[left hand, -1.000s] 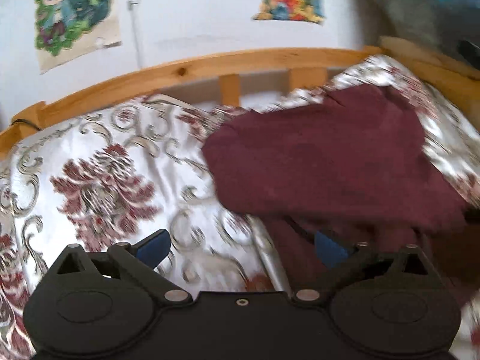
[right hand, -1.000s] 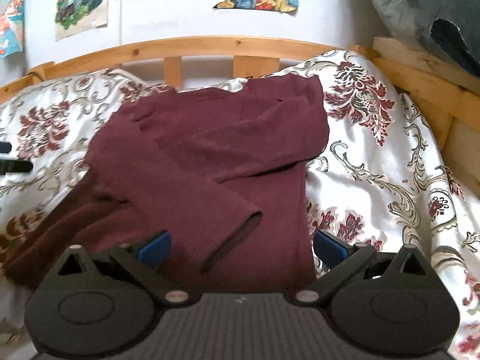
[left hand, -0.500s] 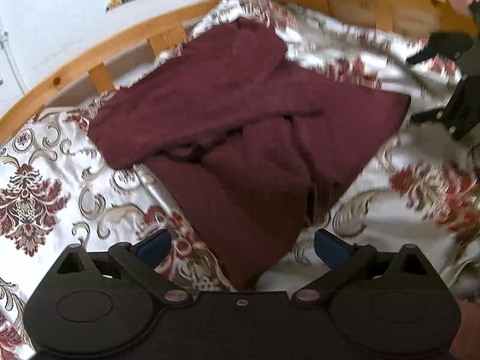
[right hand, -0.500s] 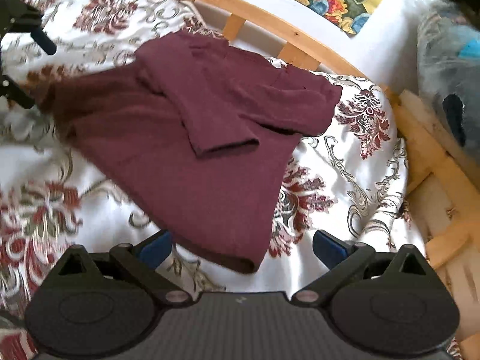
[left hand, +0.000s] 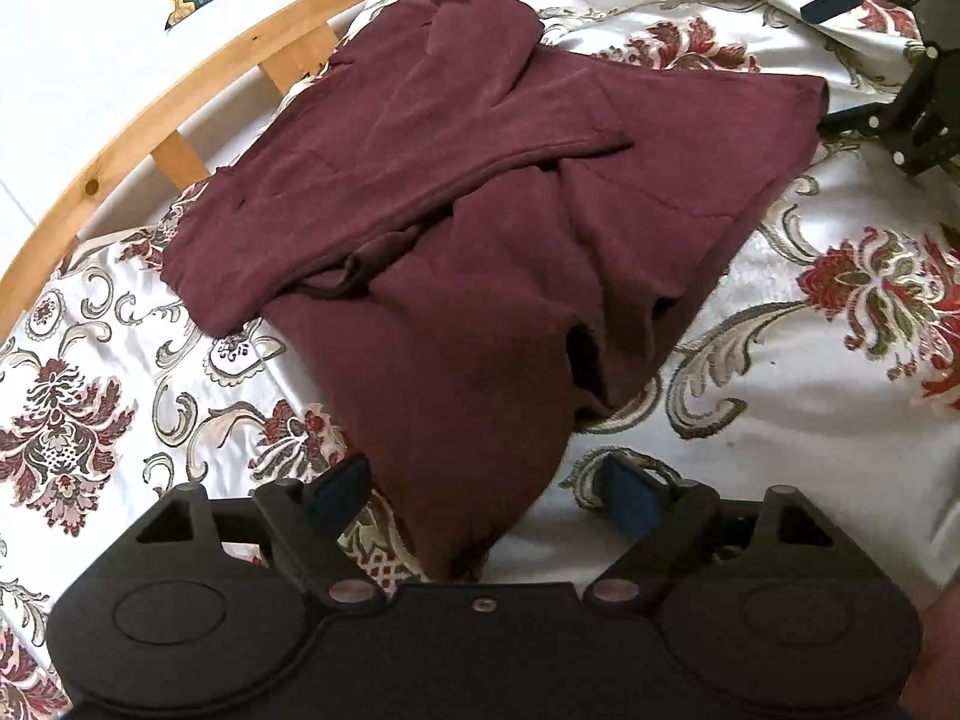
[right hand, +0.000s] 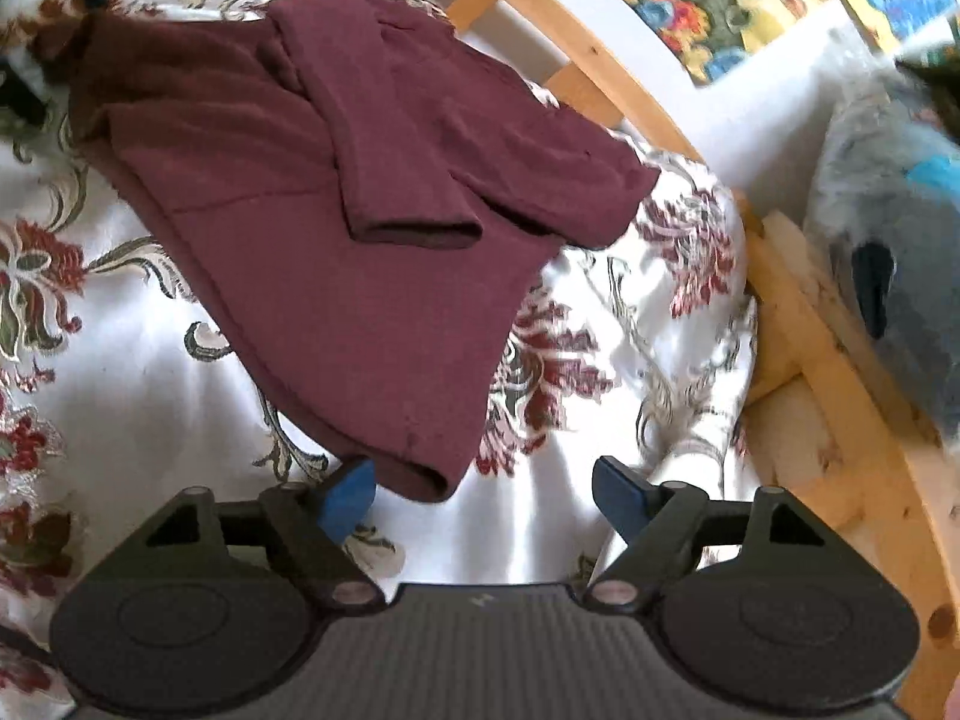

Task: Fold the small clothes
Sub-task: 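Close the left tool on the hem while the right tool grips the hem too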

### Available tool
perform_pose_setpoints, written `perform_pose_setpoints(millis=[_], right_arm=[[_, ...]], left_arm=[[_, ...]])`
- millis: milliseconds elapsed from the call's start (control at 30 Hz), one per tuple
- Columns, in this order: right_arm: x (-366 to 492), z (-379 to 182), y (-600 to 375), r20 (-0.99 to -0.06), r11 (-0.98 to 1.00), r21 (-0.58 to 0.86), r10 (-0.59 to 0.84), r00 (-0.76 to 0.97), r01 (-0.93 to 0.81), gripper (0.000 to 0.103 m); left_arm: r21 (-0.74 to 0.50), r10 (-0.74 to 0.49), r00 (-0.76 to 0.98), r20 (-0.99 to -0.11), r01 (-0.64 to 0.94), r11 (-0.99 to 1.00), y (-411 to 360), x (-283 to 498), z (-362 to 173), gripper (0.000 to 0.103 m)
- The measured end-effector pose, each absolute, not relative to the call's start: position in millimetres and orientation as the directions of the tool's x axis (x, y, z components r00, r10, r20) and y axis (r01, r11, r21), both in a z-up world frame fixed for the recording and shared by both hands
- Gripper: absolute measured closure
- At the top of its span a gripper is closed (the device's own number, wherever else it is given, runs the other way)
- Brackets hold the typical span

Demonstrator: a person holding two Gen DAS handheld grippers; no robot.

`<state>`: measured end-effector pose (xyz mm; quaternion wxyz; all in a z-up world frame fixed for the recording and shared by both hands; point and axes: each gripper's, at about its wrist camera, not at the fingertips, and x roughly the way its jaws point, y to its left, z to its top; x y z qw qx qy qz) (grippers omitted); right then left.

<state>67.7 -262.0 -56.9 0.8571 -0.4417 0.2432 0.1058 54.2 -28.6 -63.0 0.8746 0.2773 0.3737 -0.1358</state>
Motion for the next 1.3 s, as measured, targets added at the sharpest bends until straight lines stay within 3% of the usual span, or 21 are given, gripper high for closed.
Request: perform_pose_setpoints(millis=[133,167,267,633,933,1033,1067,1100,1133,1167,1233,1300], right_arm=[[64,-64,-250,-0.453,0.500,-0.770,0.007,0.892,-0.395,0.020],[63,-66,-247,-0.444,0.483,-0.780,0.019,0.896,-0.397,0.029],[66,-67,-244,-0.466,0.470,-0.771,0.044,0.884,-0.429,0.094],[85,-18,-303,-0.546,0.830,-0.469,-0.003,0.838,-0.302,0.095],[103,-17,-332,-0.635,0.925,-0.283,0.016,0.773,-0.252,0.095],[105,-17,-338,-0.640,0.939,-0.254,0.016,0.768,-0.232,0.095],[106,-18,-339,-0.645,0.943,-0.241,0.021,0.764,-0.229,0.095],[106,-19,-340,-0.650,0.945,-0.231,0.026,0.759,-0.231,0.095],[107,-20,-339,-0.654,0.942,-0.235,0.028,0.756,-0.238,0.095],[106,-21,-336,-0.656,0.935,-0.253,0.023,0.754,-0.248,0.092],[101,-24,-329,-0.649,0.907,-0.313,0.011,0.761,-0.281,0.077],[94,-27,-320,-0.638,0.863,-0.388,0.003,0.770,-0.325,0.054]], left_arm=[[0.387,-0.016,0.684,-0.729,0.431,0.815,-28,58,-62,0.017],[0.387,-0.014,0.683,-0.730,0.430,0.815,-28,59,-63,0.017],[0.396,-0.007,0.685,-0.728,0.428,0.812,-30,59,-63,0.017],[0.443,0.015,0.702,-0.712,0.432,0.786,-32,56,-64,0.018],[0.545,0.049,0.750,-0.659,0.431,0.719,-39,49,-69,0.021],[0.560,0.042,0.757,-0.652,0.444,0.699,-41,46,-70,0.029],[0.563,0.036,0.757,-0.652,0.452,0.692,-42,45,-71,0.040],[0.563,0.026,0.756,-0.654,0.463,0.685,-42,43,-71,0.059],[0.564,0.020,0.753,-0.658,0.475,0.675,-43,42,-72,0.066],[0.571,0.024,0.754,-0.657,0.477,0.668,-44,41,-73,0.073],[0.577,0.027,0.756,-0.654,0.475,0.665,-44,41,-74,0.074],[0.573,0.034,0.757,-0.653,0.464,0.675,-42,42,-73,0.073]])
